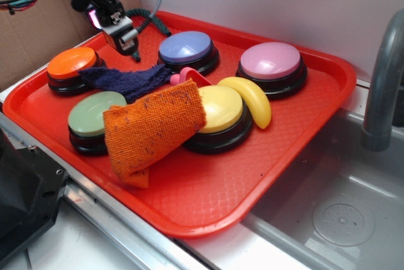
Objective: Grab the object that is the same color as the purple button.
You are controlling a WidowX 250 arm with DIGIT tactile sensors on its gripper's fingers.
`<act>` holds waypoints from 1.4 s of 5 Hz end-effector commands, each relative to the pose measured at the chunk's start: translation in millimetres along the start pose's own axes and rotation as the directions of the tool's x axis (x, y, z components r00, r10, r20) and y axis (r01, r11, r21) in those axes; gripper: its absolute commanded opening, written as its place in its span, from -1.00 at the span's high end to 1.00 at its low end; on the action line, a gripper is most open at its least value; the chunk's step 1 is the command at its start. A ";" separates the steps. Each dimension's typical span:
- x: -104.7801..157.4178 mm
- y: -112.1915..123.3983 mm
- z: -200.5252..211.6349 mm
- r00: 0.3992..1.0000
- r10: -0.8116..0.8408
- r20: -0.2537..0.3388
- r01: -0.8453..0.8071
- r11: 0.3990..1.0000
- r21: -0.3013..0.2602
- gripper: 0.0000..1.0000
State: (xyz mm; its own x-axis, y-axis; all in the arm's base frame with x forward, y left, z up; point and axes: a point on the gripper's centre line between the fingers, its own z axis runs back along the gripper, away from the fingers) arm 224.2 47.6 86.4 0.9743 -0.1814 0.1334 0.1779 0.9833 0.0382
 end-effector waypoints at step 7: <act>2.6 -5.2 -73.6 0.999 -0.010 -0.040 0.009 0.999 -0.043 1.00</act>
State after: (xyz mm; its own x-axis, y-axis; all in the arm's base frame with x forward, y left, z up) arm 236.6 42.9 13.9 0.9786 -0.1831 0.0939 0.1843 0.9829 -0.0041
